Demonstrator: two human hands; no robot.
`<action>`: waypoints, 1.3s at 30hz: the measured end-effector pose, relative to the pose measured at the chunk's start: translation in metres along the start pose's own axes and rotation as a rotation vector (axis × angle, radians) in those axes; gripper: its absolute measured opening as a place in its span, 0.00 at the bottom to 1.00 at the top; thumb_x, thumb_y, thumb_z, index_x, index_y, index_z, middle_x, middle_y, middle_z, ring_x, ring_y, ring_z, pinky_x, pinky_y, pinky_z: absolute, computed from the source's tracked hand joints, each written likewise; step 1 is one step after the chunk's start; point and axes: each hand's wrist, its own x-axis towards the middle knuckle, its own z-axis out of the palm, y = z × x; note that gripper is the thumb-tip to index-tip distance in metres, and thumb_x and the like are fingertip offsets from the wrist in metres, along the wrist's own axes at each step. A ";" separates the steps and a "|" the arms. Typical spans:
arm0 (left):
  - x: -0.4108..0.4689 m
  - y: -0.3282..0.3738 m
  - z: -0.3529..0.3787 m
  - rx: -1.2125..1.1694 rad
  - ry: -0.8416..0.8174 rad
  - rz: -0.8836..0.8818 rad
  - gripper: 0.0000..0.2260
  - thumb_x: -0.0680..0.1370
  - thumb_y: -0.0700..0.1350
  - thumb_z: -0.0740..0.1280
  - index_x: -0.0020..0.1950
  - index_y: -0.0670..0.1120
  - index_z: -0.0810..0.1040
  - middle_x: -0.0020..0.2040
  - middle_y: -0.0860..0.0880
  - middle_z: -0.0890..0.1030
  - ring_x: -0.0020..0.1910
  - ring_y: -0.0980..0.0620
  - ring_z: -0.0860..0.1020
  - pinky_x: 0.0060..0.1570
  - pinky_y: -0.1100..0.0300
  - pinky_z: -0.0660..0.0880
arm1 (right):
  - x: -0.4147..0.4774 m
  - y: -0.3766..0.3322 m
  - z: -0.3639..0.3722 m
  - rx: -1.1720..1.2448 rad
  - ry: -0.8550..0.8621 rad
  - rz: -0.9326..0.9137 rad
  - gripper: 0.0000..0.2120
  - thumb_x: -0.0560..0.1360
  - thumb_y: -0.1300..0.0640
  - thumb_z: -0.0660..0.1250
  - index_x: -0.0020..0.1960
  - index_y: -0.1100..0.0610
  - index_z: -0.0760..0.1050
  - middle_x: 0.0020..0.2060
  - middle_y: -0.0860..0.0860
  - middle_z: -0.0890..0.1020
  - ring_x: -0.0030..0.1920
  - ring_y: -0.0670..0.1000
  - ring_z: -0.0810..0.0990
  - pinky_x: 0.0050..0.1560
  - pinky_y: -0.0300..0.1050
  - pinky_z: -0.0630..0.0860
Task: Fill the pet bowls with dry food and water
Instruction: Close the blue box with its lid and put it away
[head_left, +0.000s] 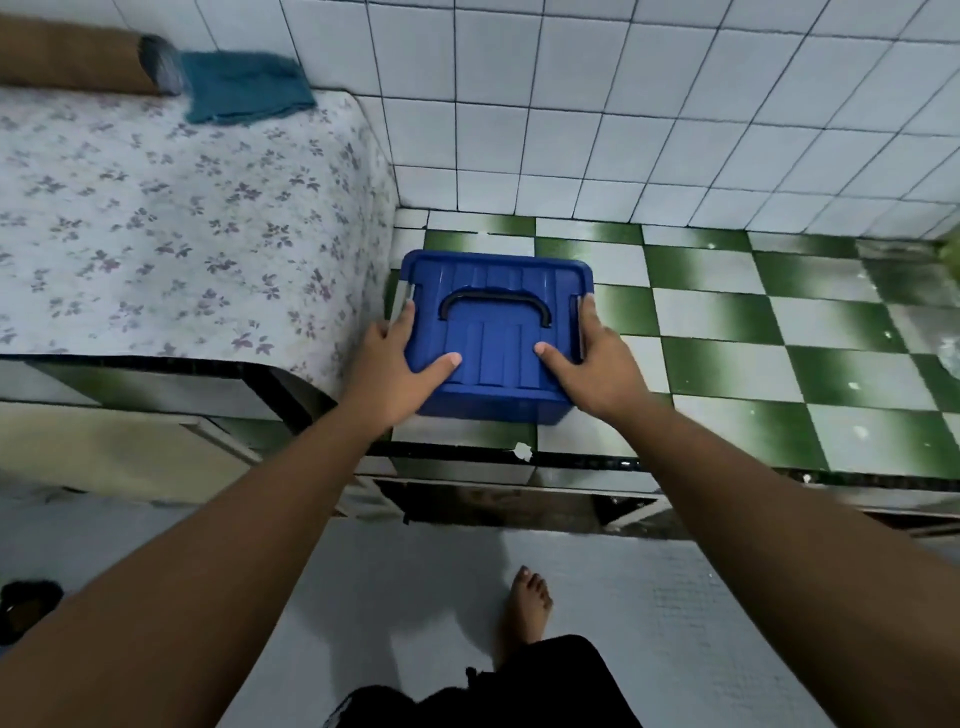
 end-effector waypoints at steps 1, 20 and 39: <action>-0.009 -0.007 -0.002 -0.011 -0.010 0.015 0.43 0.76 0.66 0.70 0.84 0.56 0.52 0.78 0.45 0.62 0.75 0.44 0.66 0.73 0.54 0.63 | -0.013 -0.001 0.004 0.003 0.012 0.015 0.49 0.71 0.28 0.62 0.81 0.47 0.43 0.66 0.56 0.75 0.63 0.57 0.76 0.65 0.55 0.75; -0.203 -0.087 0.005 0.006 -0.035 0.046 0.44 0.75 0.66 0.69 0.84 0.59 0.50 0.72 0.48 0.63 0.66 0.46 0.74 0.64 0.52 0.74 | -0.246 0.000 0.051 0.052 0.110 0.102 0.49 0.73 0.33 0.67 0.81 0.46 0.42 0.70 0.52 0.72 0.69 0.53 0.72 0.70 0.51 0.71; -0.248 -0.213 0.158 0.010 -0.222 -0.124 0.43 0.74 0.64 0.71 0.82 0.63 0.51 0.69 0.45 0.64 0.65 0.44 0.74 0.65 0.51 0.73 | -0.281 0.150 0.193 0.093 -0.168 0.228 0.54 0.70 0.33 0.70 0.80 0.42 0.36 0.67 0.51 0.67 0.67 0.54 0.72 0.67 0.52 0.73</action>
